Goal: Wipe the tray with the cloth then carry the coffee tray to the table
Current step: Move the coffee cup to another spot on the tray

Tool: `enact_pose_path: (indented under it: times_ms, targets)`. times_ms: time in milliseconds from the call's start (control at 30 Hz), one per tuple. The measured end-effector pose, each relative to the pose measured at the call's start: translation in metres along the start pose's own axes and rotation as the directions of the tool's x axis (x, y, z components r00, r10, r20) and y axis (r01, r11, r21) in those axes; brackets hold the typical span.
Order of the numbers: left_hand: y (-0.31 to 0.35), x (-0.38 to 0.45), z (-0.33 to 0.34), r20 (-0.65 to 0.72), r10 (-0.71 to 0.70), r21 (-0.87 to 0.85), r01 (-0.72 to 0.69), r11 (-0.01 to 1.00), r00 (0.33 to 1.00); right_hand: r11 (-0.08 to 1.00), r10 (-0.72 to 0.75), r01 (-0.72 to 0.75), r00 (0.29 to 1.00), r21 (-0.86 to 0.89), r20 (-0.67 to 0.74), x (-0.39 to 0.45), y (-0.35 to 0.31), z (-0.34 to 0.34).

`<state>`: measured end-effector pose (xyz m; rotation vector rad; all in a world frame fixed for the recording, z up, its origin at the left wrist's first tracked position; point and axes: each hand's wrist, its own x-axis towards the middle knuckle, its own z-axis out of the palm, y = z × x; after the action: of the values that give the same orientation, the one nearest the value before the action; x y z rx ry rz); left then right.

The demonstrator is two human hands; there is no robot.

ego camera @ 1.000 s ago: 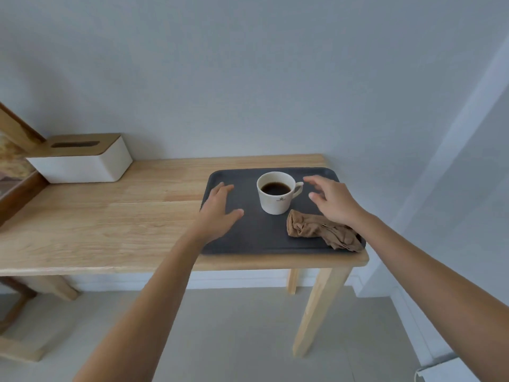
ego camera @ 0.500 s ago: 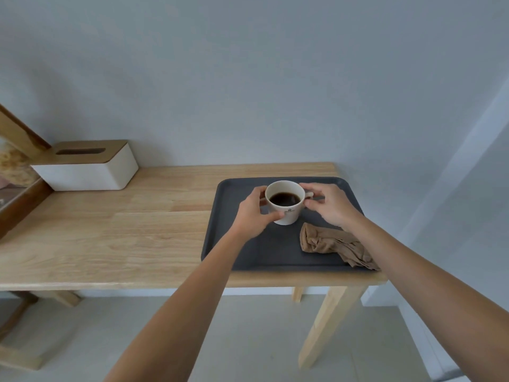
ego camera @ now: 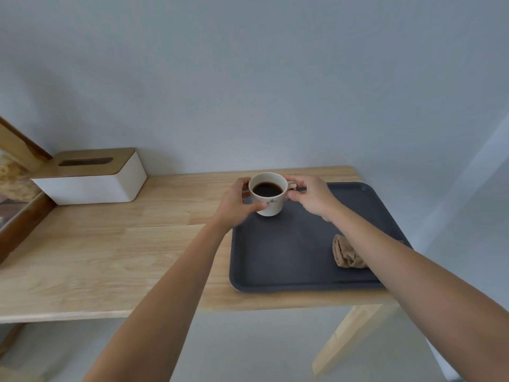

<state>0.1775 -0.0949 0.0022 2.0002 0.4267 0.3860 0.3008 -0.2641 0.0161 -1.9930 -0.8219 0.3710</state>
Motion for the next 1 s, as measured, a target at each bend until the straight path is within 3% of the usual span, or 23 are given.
enact_pose_path:
  times_ms: [633, 800, 933, 1000]
  targets:
    - [-0.019, 0.002, -0.012, 0.020, -0.030, 0.003, 0.030, 1.000, 0.999, 0.997, 0.018, -0.009, 0.994, -0.081, 0.106, 0.012, -0.004, 0.016]
    - [-0.012, -0.045, 0.010, -0.068, -0.064, 0.313, 0.082, 0.946, 0.996, 0.951, -0.036, 0.094, 0.980, -0.295, 0.197, -0.030, 0.004, -0.025]
    - [-0.010, -0.102, 0.047, -0.058, -0.250, 0.586, 0.236, 0.776, 0.966, 0.903, -0.110, 0.192, 0.968, -0.384, 0.226, -0.100, 0.033, -0.075]
    - [-0.006, -0.117, 0.061, -0.085, -0.249, 0.660, 0.242, 0.711, 0.965, 0.898, -0.095, 0.192, 0.963, -0.397, 0.251, -0.130, 0.053, -0.090]
